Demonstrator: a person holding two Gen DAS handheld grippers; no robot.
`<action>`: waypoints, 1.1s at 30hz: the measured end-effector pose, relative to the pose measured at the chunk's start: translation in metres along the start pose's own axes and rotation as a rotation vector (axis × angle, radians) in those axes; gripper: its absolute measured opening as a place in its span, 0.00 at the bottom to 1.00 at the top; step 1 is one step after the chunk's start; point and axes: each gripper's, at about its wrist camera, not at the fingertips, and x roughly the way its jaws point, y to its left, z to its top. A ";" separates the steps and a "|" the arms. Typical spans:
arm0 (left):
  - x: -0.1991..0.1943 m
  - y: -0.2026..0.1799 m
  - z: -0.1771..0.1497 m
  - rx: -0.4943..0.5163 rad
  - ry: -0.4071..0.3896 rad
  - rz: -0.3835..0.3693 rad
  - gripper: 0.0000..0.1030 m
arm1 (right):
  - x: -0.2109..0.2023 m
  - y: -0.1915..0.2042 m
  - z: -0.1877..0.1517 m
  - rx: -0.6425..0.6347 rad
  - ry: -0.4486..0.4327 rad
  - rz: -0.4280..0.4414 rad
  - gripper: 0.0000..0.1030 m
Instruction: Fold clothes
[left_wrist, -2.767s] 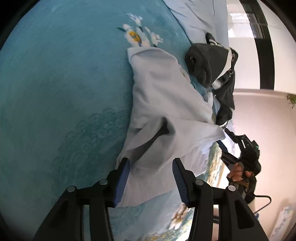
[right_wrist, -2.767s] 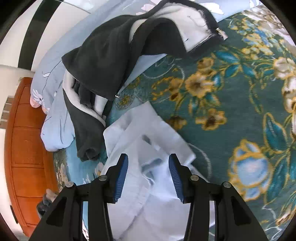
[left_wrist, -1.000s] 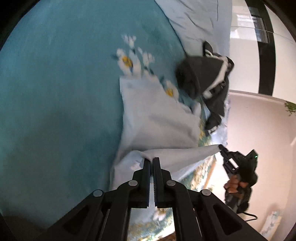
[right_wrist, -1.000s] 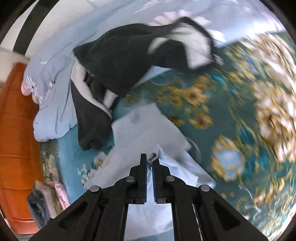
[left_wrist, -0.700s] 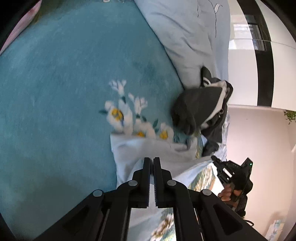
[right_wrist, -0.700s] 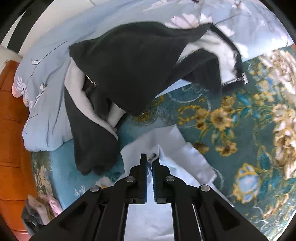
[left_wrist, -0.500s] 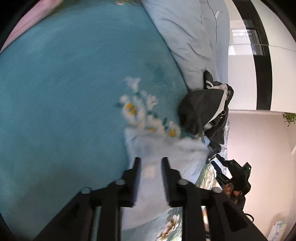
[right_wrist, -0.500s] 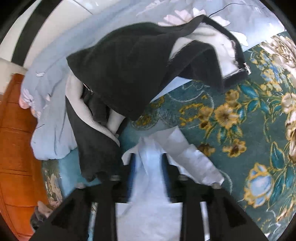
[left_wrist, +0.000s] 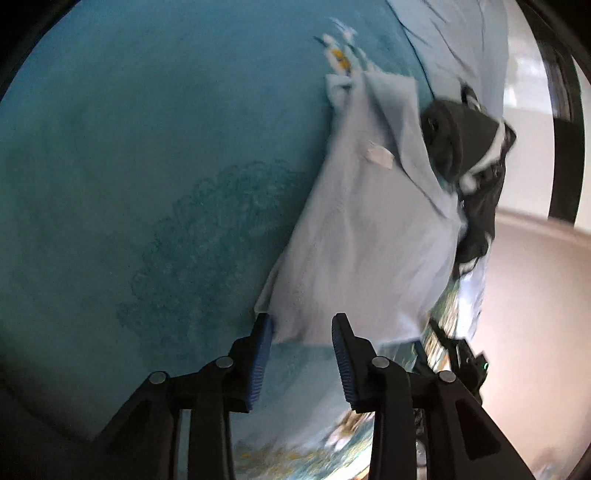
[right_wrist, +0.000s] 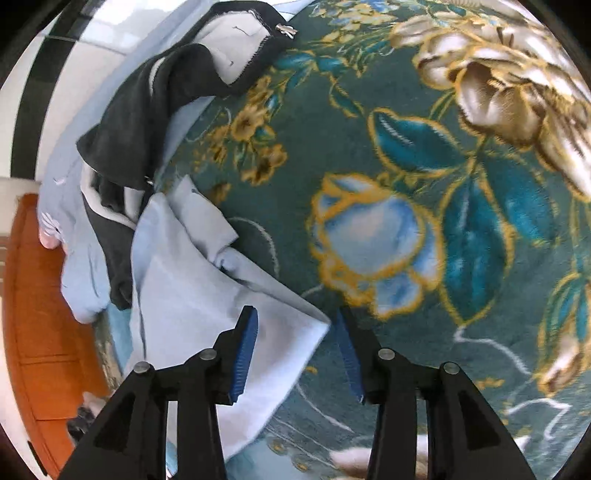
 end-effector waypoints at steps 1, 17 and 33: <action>0.000 0.006 0.000 -0.013 -0.040 0.005 0.35 | 0.002 0.001 0.000 0.005 -0.003 0.004 0.45; -0.059 -0.025 -0.028 0.117 -0.090 0.009 0.03 | -0.061 0.055 -0.027 -0.151 -0.055 0.012 0.05; -0.041 -0.069 -0.062 0.385 -0.106 0.228 0.04 | -0.046 -0.023 -0.057 -0.046 -0.004 -0.003 0.06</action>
